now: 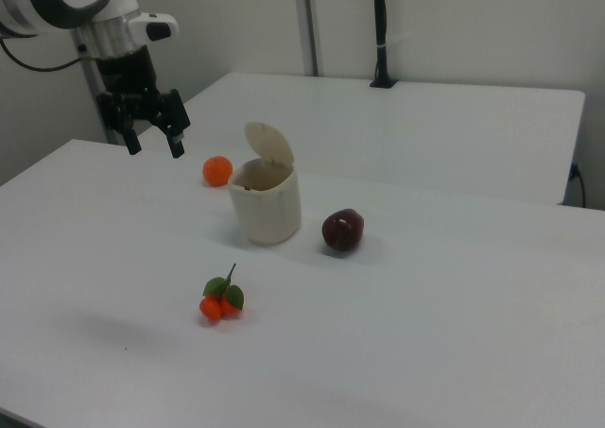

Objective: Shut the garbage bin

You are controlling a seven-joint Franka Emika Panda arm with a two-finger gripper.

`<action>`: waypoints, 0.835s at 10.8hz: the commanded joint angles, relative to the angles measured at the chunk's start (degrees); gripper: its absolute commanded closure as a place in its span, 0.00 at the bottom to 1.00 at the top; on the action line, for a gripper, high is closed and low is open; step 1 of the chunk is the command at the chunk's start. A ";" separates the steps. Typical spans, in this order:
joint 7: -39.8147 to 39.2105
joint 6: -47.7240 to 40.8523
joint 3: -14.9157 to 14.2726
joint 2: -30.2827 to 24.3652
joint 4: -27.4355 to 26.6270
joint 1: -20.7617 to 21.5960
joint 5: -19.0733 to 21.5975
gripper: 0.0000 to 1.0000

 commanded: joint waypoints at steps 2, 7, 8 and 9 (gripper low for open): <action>-0.86 0.01 -0.49 -1.11 -1.10 0.16 0.44 0.77; -1.04 0.44 -0.49 -0.24 -0.92 0.16 0.36 1.00; -1.04 0.53 -0.49 0.03 -0.84 0.16 0.36 1.00; -0.95 1.75 -0.49 1.16 0.03 0.16 0.27 1.00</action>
